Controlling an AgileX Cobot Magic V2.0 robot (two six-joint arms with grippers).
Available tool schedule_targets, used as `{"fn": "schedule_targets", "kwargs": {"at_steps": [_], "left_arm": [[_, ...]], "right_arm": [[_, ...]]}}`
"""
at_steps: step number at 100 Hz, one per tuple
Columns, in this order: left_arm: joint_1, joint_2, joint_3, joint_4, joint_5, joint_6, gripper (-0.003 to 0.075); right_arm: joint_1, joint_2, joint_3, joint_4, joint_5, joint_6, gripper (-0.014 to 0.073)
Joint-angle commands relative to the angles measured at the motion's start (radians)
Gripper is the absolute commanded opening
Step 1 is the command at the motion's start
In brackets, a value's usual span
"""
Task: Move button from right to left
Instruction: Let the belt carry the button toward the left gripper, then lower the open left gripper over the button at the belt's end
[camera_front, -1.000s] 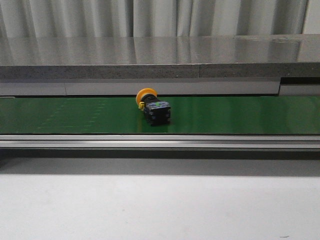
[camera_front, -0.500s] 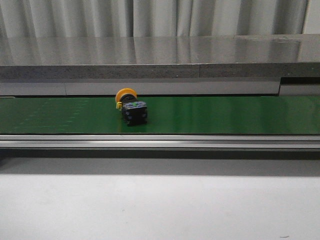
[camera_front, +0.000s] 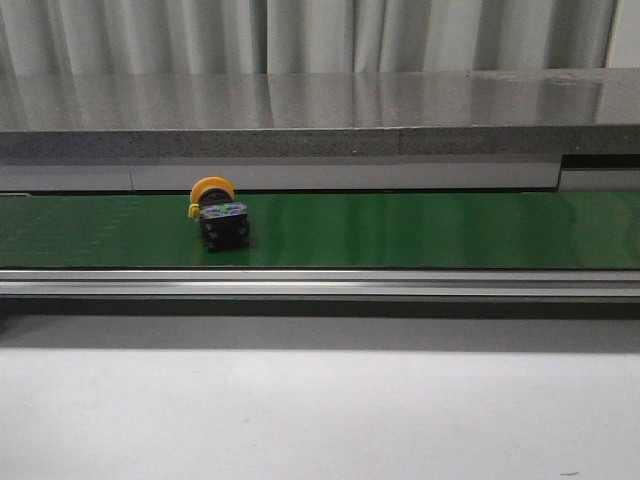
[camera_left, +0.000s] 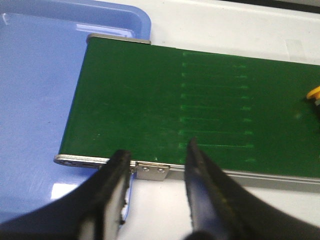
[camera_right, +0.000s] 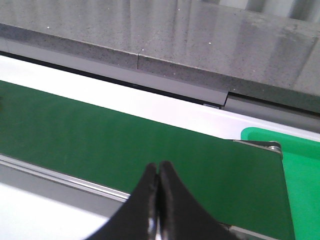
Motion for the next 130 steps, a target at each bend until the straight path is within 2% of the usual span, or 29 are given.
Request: {"fn": "schedule_targets", "kwargs": {"at_steps": [1, 8, 15, 40, 56, 90, 130], "left_arm": [[-0.009, -0.01, -0.037, -0.013, -0.055, 0.015, 0.0456], [-0.009, -0.01, -0.037, -0.013, -0.055, 0.015, 0.0542], [-0.009, -0.01, -0.037, -0.018, -0.045, 0.015, 0.0575], [-0.011, -0.006, -0.039, -0.114, -0.029, 0.015, 0.0575], [-0.067, 0.036, -0.078, -0.122, 0.0, 0.015, 0.0575], [-0.201, 0.257, -0.246, -0.122, 0.013, 0.015, 0.0575], [-0.234, 0.478, -0.354, -0.079, -0.008, 0.015, 0.0575]], "right_arm": [[-0.002, 0.007, -0.025, 0.02, -0.067, -0.01, -0.0068], [-0.002, 0.007, -0.025, 0.02, -0.067, -0.01, -0.0068], [-0.002, 0.007, -0.025, 0.02, -0.067, -0.01, -0.0068], [-0.002, 0.007, -0.025, 0.02, -0.067, -0.01, -0.0068], [-0.002, 0.007, -0.025, 0.02, -0.067, -0.01, -0.0068], [-0.002, 0.007, -0.025, 0.02, -0.067, -0.01, -0.0068], [-0.002, 0.007, -0.025, 0.02, -0.067, -0.01, -0.0068]]}}
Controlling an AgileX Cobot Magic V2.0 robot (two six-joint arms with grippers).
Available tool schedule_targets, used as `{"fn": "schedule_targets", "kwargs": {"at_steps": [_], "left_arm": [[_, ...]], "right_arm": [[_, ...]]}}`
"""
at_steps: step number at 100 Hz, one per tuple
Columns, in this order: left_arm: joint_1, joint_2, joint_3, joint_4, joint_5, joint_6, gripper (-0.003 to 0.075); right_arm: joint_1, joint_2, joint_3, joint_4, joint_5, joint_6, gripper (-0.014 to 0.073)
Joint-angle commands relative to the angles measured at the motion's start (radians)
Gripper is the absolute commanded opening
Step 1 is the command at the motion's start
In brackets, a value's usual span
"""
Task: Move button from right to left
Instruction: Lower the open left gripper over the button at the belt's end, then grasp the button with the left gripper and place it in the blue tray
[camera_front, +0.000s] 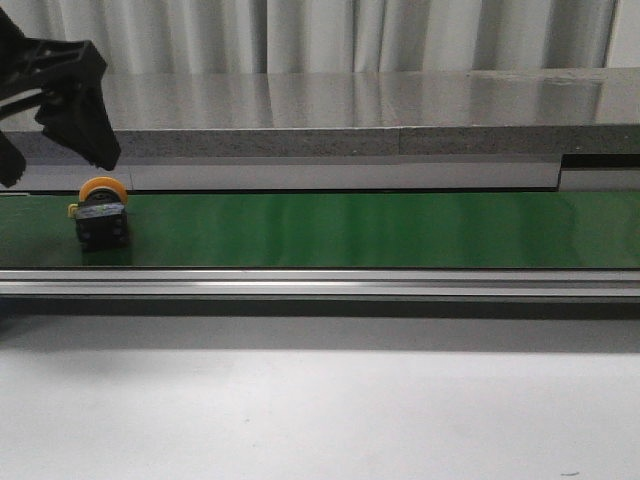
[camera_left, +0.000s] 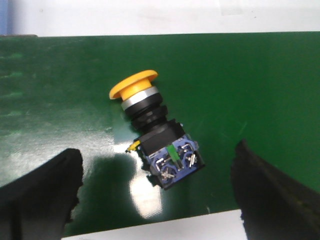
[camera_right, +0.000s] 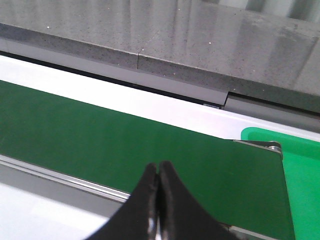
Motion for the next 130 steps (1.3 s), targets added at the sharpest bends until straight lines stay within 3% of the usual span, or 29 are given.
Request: {"fn": "schedule_targets", "kwargs": {"at_steps": [1, 50, 59, 76, 86, 130], "left_arm": [[-0.007, -0.001, -0.043, 0.012, -0.063, 0.0, 0.0575], [0.058, 0.107, -0.043, 0.063, -0.117, -0.006, 0.0567], [0.067, 0.108, -0.043, 0.065, -0.109, -0.006, 0.051], [0.068, 0.108, -0.043, 0.068, -0.092, -0.006, 0.0288], [0.068, 0.108, -0.043, 0.081, -0.079, -0.006, 0.0204], [0.084, 0.0, -0.043, 0.261, 0.022, -0.006, 0.0183]], "right_arm": [[-0.002, 0.007, -0.025, 0.018, -0.067, -0.01, -0.0068], [-0.002, 0.007, -0.025, 0.018, -0.067, -0.01, -0.0068], [-0.002, 0.007, -0.025, 0.018, -0.067, -0.01, -0.0068], [-0.002, 0.007, -0.025, 0.018, -0.067, -0.01, -0.0068], [-0.002, 0.007, -0.025, 0.018, -0.067, -0.01, -0.0068], [-0.002, 0.007, -0.025, 0.018, -0.067, -0.01, -0.0068]]}}
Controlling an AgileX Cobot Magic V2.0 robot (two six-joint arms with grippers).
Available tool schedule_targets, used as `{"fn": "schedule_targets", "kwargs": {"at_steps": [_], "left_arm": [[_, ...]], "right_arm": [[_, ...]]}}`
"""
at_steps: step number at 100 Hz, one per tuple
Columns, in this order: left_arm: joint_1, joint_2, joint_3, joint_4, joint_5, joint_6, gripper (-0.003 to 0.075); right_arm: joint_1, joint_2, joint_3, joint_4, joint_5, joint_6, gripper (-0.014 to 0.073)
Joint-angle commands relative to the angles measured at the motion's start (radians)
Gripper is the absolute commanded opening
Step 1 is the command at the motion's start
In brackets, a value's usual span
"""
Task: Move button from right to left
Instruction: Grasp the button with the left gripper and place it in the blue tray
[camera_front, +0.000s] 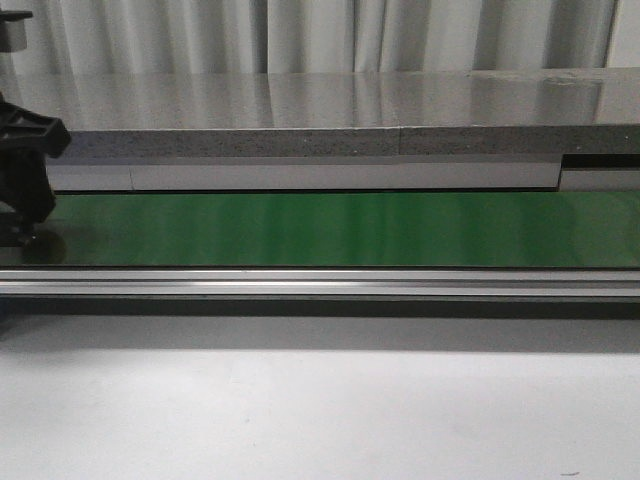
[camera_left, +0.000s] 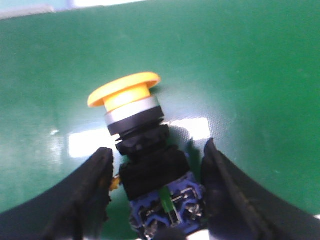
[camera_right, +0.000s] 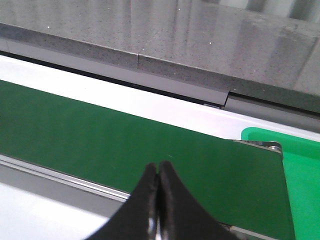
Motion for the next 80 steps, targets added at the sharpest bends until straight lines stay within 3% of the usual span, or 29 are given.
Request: {"fn": "schedule_targets", "kwargs": {"at_steps": [1, 47, 80], "left_arm": [[0.016, -0.082, -0.025, 0.047, -0.022, -0.006, 0.0183], [0.321, -0.127, -0.025, 0.077, -0.031, 0.035, 0.0183], [0.408, -0.072, -0.025, 0.085, -0.133, 0.145, 0.0183]], "right_arm": [[-0.002, 0.007, -0.025, 0.018, -0.067, -0.01, -0.0068], [-0.002, 0.007, -0.025, 0.018, -0.067, -0.01, -0.0068], [-0.002, 0.007, -0.025, 0.018, -0.067, -0.01, -0.0068]]}}
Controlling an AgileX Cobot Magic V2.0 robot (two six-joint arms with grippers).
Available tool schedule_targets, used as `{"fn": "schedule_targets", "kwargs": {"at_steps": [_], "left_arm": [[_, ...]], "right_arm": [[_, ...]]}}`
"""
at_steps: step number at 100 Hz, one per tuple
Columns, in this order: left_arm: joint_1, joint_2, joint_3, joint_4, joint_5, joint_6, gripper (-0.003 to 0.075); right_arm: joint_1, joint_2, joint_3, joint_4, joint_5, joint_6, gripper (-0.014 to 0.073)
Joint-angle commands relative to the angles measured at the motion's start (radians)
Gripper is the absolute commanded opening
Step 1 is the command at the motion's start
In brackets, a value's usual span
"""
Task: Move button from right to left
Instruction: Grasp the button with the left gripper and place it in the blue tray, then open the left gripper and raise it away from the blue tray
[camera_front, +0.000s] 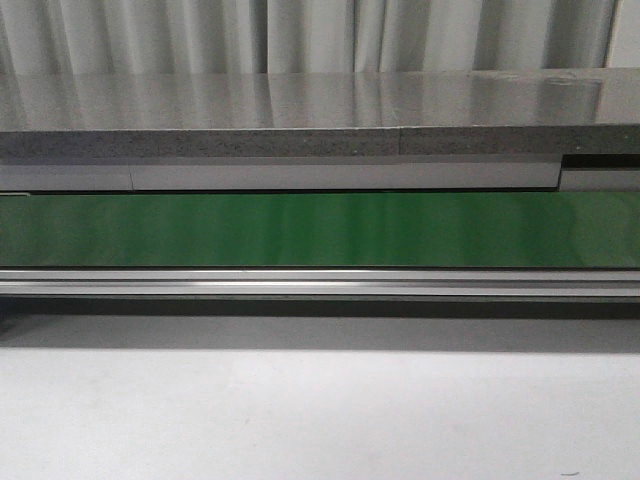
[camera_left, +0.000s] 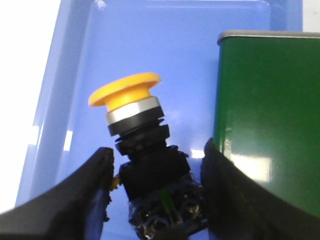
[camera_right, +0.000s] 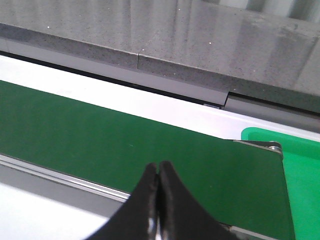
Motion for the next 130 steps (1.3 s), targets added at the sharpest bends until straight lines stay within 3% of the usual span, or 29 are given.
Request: {"fn": "schedule_targets", "kwargs": {"at_steps": [1, 97, 130], "left_arm": [[0.012, -0.006, -0.025, 0.01, -0.09, 0.03, 0.0183], [0.015, 0.184, -0.028, 0.076, -0.216, 0.045, 0.0192], [0.015, 0.184, -0.028, 0.068, -0.195, 0.045, 0.0425]], "right_arm": [[-0.002, 0.007, -0.025, 0.018, -0.067, -0.01, -0.0068], [-0.002, 0.007, -0.025, 0.018, -0.067, -0.01, -0.0068], [-0.002, 0.007, -0.025, 0.018, -0.067, -0.01, -0.0068]]}}
